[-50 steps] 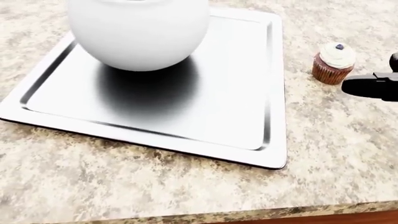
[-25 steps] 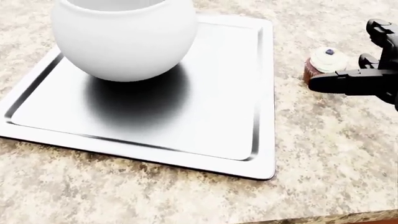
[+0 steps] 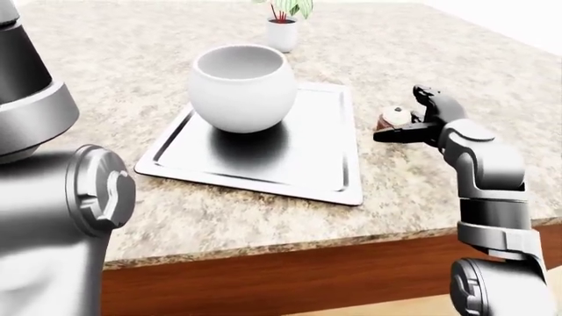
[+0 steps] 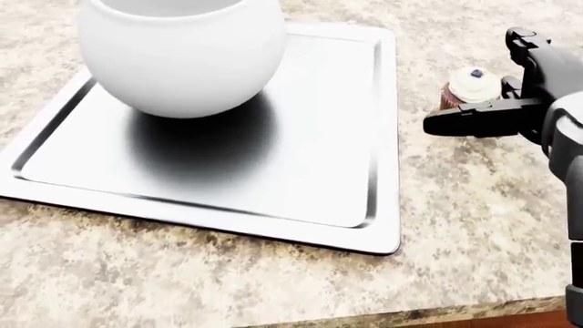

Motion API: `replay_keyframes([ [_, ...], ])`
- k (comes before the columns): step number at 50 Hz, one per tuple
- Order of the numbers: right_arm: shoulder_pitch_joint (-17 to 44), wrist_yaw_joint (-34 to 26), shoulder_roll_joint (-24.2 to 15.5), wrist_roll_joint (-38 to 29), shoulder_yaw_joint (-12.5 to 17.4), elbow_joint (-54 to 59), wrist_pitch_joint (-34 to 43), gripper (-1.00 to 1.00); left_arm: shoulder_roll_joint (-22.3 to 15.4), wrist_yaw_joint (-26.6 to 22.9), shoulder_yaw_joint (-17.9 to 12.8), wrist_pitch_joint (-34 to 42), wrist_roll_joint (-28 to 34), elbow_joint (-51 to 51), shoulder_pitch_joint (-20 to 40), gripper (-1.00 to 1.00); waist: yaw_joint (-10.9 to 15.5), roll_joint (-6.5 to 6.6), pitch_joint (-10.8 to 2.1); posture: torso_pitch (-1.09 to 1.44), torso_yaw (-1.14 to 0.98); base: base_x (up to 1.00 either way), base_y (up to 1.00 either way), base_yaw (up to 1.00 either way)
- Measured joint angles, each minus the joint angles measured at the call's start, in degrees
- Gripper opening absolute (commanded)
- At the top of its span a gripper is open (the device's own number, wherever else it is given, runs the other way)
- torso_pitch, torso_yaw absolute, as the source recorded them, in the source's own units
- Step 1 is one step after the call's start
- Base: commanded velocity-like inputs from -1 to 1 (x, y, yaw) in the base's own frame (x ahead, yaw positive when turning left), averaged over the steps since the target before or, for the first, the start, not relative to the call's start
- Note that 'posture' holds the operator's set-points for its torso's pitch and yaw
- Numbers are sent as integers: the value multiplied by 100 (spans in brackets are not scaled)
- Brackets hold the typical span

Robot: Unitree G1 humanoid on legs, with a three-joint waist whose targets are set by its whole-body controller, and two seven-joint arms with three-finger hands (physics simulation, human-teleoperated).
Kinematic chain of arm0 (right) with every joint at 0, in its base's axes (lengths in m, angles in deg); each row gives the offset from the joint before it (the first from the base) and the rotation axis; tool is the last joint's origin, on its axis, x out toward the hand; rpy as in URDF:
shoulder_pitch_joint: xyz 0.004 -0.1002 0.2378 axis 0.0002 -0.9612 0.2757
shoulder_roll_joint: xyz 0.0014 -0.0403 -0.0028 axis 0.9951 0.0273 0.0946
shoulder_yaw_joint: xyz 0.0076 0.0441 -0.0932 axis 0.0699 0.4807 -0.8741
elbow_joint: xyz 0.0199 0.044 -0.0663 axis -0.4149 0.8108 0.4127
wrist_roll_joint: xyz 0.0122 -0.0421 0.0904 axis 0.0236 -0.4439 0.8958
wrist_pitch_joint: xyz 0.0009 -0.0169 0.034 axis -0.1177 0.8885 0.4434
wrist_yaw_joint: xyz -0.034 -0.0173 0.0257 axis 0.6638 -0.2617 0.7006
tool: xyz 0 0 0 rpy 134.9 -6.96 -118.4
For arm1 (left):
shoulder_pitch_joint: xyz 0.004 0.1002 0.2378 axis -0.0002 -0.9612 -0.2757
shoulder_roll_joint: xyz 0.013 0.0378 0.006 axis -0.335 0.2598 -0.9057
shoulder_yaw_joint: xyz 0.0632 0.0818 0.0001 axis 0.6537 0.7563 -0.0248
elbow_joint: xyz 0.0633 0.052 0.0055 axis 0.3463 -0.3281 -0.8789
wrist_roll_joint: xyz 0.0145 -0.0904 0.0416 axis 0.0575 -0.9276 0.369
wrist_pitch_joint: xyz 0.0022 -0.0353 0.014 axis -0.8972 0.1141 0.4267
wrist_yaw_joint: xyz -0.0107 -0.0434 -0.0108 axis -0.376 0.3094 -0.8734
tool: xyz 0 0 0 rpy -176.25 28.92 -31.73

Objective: Pick up the bowl with cake and place it on the tray. Pick up the cupcake and place it on the tray.

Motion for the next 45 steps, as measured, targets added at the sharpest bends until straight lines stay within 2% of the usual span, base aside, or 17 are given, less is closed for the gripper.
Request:
replay_keyframes([
  [7, 84, 15, 72, -159, -53, 430, -257, 100, -19, 22, -32, -93, 26, -97, 1, 100, 9, 6, -12, 0, 0, 0, 0, 0],
  [18, 354, -99, 59, -424, -175, 850, -252, 100, -14, 37, -44, -36, -17, 75, -133, 100, 4, 26, -12, 0, 0, 0, 0, 0],
  [30, 942, -177, 10, -723, -250, 1519, -311, 100, -16, 52, -42, -18, -43, 148, -160, 100, 6, 51, -30, 0, 0, 0, 0, 0],
  [45, 919, -208, 114, -1015, -339, 1904, -624, 100, -34, 34, -42, 70, -75, 243, -209, 100, -5, 34, -43, 0, 0, 0, 0, 0],
])
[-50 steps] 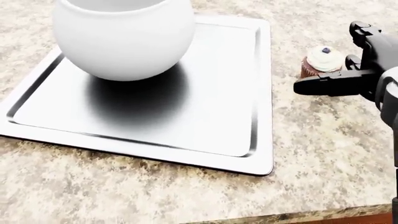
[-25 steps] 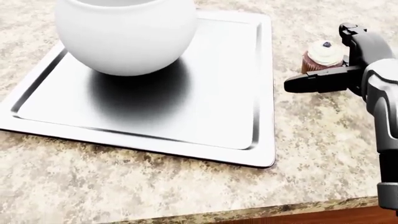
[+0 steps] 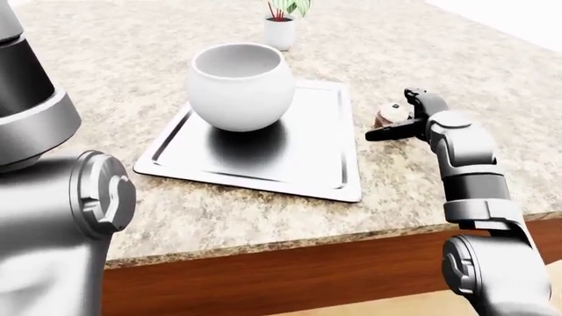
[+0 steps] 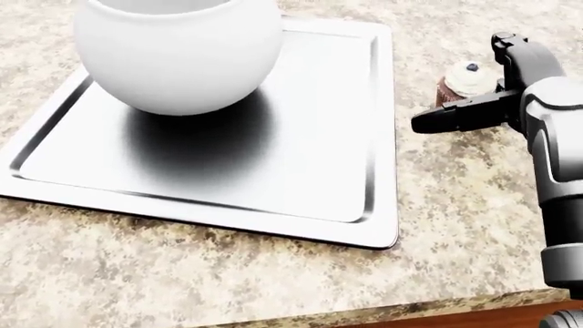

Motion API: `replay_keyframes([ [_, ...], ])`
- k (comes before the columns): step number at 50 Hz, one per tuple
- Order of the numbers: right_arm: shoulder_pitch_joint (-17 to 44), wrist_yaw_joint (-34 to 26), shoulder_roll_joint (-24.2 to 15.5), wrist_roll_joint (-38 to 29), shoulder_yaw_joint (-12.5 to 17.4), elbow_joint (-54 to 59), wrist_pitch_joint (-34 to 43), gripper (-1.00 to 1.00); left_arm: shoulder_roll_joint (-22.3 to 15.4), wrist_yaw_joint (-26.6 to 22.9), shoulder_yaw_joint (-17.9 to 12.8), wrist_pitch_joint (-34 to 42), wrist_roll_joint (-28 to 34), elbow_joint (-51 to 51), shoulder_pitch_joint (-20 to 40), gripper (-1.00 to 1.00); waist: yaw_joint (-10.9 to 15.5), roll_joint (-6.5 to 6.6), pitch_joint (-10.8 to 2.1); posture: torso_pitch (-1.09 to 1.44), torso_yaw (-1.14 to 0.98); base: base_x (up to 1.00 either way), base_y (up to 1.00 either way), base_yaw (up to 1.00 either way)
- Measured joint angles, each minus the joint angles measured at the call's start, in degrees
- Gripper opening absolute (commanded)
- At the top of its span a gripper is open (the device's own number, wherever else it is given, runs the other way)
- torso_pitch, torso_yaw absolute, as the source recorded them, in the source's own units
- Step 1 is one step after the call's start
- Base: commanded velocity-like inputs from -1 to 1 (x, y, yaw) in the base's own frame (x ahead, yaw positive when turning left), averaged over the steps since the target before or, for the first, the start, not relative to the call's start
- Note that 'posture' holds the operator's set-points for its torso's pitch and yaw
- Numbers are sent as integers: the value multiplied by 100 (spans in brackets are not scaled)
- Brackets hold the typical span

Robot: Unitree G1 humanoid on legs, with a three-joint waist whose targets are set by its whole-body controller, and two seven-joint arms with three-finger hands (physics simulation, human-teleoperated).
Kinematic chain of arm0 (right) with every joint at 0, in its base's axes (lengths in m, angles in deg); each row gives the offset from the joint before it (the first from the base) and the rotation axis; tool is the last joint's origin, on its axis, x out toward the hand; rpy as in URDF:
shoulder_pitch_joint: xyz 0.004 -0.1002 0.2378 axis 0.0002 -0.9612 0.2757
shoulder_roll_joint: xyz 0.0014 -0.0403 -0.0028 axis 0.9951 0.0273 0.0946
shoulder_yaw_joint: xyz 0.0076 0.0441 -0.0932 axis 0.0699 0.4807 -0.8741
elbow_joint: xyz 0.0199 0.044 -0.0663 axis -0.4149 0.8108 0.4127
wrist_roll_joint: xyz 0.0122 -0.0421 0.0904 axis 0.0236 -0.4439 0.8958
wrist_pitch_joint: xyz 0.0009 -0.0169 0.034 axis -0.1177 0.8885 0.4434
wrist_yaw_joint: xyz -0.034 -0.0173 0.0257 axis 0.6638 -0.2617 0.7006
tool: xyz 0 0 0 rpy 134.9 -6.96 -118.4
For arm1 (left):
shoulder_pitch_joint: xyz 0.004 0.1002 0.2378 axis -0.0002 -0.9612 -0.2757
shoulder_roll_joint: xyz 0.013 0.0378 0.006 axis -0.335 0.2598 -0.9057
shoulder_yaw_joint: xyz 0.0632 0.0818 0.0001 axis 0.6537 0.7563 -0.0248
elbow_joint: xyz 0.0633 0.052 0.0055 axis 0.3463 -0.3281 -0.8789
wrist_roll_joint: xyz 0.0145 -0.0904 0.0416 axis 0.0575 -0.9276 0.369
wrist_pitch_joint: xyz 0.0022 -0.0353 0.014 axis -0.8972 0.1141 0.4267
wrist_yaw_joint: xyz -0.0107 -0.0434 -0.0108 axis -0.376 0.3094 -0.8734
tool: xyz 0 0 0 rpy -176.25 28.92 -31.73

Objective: Pick up the bowl with cake and place it on the tray. Pick up the cupcake and place it on the tray.

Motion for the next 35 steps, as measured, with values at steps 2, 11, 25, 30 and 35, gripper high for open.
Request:
replay_keyframes([
  [2, 4, -13, 16, -51, -22, 29, -34, -73, -13, 1, -14, 23, -4, 41, -9, 100, -3, 0, -3, 0, 0, 0, 0, 0],
  [11, -33, -89, 23, -230, -15, -69, -174, -95, -79, 40, -53, 17, -35, 61, -19, 100, -8, 1, -6, 0, 0, 0, 0, 0],
  [25, 243, -373, -129, -415, -70, -326, 255, -97, -116, 70, -42, -37, -13, 11, -7, 100, 7, 43, 64, 0, 0, 0, 0, 0],
  [30, 629, -606, -189, -542, -120, -747, 464, -96, -95, 44, -13, -50, -32, -62, -15, 100, -2, 51, 63, 0, 0, 0, 0, 0],
  [35, 771, -723, -71, -653, -145, -1023, 623, -96, -129, 50, -52, -53, -35, -10, -50, 100, -14, 30, 40, 0, 0, 0, 0, 0],
])
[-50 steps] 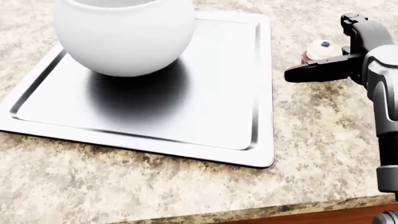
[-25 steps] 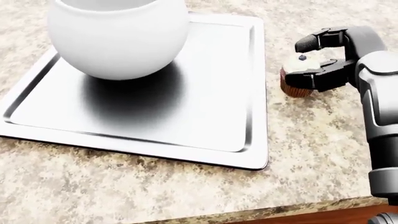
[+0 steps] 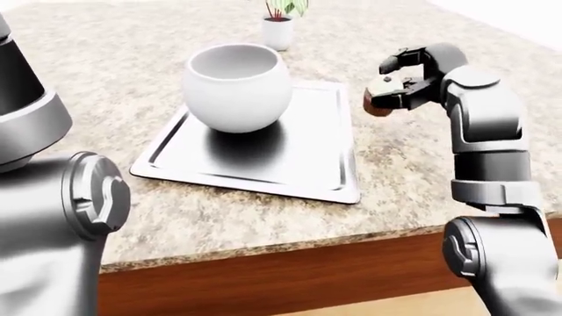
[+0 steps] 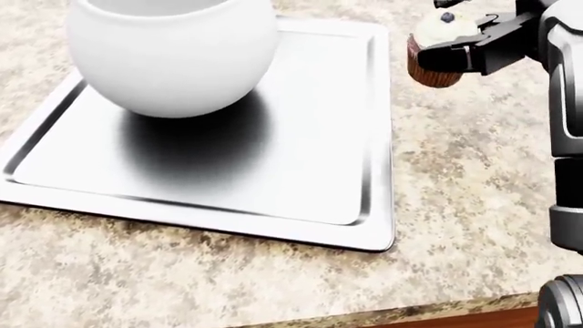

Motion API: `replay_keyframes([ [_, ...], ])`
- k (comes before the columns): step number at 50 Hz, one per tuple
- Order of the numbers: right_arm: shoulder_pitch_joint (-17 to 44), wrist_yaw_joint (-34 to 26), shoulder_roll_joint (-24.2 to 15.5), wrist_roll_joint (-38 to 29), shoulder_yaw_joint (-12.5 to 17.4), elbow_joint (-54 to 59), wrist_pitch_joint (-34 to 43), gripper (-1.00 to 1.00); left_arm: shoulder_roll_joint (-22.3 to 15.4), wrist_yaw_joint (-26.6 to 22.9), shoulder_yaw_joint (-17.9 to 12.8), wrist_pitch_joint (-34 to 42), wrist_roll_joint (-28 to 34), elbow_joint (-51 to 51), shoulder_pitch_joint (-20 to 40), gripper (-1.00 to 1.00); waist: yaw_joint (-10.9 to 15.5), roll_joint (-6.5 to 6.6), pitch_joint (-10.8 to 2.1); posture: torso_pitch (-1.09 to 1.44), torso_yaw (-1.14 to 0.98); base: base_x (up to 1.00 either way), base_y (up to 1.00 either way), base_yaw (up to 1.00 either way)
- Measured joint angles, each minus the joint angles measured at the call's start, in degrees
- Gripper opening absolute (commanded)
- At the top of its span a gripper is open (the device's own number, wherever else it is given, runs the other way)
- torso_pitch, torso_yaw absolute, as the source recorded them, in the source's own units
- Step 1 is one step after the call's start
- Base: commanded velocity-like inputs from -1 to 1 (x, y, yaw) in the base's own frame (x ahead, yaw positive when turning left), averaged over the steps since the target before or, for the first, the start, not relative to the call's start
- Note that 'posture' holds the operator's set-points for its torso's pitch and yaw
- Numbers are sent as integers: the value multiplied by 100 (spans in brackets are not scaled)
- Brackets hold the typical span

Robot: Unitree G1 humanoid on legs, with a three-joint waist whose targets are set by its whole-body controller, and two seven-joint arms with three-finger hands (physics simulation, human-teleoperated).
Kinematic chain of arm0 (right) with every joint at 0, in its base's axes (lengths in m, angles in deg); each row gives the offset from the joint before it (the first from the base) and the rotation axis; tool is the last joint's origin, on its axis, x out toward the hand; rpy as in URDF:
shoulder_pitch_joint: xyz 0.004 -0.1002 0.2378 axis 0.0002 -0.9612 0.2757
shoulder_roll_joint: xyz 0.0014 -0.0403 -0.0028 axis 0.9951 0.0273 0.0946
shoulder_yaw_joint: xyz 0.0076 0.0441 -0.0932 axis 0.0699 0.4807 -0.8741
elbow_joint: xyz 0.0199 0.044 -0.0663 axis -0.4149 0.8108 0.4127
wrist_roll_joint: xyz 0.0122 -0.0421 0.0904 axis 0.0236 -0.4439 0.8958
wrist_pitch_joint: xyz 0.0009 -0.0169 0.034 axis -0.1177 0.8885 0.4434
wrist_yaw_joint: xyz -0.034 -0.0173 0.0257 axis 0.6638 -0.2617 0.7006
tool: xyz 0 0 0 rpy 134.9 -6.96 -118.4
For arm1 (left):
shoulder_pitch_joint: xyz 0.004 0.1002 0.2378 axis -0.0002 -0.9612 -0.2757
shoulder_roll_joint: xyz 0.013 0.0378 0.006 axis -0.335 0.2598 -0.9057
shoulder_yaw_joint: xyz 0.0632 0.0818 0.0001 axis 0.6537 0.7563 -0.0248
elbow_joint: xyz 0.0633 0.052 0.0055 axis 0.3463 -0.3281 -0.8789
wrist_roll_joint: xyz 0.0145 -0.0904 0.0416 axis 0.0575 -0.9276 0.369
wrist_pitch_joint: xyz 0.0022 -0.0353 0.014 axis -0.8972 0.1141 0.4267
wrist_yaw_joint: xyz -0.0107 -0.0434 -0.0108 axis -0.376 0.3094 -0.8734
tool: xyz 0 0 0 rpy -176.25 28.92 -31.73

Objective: Pick up the bowl with cake and place it on the tray. Pick up the cupcake and place it on the tray.

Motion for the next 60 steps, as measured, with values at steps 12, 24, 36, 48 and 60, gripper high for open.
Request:
replay_keyframes([
  [12, 164, -271, 651, -160, -351, -631, 518, -96, -50, -14, 0, -27, -13, -113, 92, 100, 8, 69, 60, 0, 0, 0, 0, 0],
  [24, -264, -502, 1128, -467, -593, -1413, 704, -96, -39, -13, -14, -49, 0, -41, -37, 100, 4, 68, 27, 0, 0, 0, 0, 0],
  [36, -681, -703, 1406, -760, -670, -2018, 862, -97, 25, 22, 9, -30, 0, 42, -142, 100, -14, 103, 29, 0, 0, 0, 0, 0],
  [48, -818, -895, 1448, -971, -714, -2076, 843, -96, 38, 38, 31, -57, 20, -25, -95, 100, -24, 111, 23, 0, 0, 0, 0, 0],
  [60, -1007, -1049, 1607, -1179, -789, -2259, 830, -96, 54, 32, 12, -51, 51, 82, -191, 100, -31, 122, 15, 0, 0, 0, 0, 0],
])
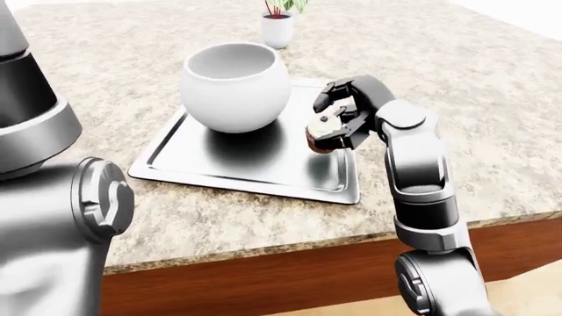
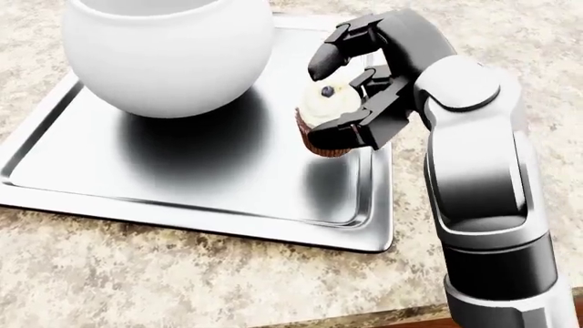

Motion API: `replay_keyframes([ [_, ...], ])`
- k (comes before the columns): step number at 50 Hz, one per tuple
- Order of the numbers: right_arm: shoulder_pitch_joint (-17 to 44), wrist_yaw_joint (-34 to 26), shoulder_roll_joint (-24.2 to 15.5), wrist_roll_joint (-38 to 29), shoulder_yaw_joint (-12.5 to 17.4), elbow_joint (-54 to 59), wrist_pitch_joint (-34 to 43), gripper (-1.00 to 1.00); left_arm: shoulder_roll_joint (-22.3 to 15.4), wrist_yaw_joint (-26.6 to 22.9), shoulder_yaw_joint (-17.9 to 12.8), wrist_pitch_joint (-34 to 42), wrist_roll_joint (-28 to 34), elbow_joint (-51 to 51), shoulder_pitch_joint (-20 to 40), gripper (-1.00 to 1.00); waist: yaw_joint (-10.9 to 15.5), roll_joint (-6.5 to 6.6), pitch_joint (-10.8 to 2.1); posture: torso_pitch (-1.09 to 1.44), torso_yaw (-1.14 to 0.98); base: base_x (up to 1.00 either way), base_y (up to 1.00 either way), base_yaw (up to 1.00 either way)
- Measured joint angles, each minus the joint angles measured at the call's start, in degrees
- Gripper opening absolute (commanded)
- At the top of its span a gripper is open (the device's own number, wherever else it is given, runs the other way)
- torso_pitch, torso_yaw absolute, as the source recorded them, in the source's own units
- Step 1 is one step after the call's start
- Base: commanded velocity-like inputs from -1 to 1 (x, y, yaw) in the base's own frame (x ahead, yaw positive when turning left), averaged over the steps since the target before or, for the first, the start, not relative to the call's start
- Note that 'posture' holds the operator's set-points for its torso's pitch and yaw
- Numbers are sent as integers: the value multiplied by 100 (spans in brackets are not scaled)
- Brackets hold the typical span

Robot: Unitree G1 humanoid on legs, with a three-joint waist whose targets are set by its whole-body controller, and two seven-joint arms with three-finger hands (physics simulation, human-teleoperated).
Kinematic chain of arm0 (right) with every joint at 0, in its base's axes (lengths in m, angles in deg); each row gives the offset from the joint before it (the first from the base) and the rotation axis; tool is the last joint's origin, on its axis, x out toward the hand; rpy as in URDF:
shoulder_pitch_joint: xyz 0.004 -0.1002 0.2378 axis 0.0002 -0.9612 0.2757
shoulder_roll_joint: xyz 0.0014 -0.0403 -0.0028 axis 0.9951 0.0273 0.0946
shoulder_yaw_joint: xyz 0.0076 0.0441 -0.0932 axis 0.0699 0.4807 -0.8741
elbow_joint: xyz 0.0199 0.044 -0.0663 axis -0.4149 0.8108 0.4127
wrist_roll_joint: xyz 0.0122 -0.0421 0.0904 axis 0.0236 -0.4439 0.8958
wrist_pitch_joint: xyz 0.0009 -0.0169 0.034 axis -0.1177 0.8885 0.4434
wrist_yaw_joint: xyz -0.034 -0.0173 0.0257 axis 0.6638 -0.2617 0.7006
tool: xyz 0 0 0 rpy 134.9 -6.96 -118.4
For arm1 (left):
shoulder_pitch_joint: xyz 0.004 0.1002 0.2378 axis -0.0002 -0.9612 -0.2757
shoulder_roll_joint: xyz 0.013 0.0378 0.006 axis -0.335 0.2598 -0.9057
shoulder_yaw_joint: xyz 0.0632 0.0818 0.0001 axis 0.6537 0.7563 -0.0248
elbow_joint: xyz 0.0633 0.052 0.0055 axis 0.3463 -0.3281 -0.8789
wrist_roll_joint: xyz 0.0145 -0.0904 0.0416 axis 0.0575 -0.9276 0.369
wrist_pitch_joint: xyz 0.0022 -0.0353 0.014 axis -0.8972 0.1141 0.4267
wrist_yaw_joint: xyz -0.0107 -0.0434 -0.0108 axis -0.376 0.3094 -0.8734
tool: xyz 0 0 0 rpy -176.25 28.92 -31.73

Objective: Pick up the bowl with cake and place it on the tray. Pick up the cupcake and place it on the tray.

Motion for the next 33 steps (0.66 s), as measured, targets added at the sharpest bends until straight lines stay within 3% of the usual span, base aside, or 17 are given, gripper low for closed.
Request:
replay_keyframes([
  [2, -54, -13, 20, -26, 4, -28, -3, -95, 19, 16, -12, -14, 4, 22, -46, 100, 4, 2, -2, 0, 0, 0, 0, 0],
  [3, -89, -28, 17, -51, -19, -68, 8, -12, 23, 19, -5, -7, 4, 50, -75, 100, 4, 2, -2, 0, 0, 0, 0, 0],
  [4, -110, -53, 15, -80, -47, -108, 34, 100, 20, 17, 3, 2, 4, 58, -86, 100, 1, 0, 2, 0, 0, 0, 0, 0],
  [21, 50, -418, -77, -327, 60, -297, 300, 100, 31, -48, 25, -60, 76, -17, -89, 100, -1, 3, -6, 0, 0, 0, 0, 0],
  [33, 552, -809, -560, -294, 274, -563, 841, 100, -85, -106, 41, -207, 144, -497, 286, 100, 6, -16, 19, 0, 0, 0, 0, 0],
])
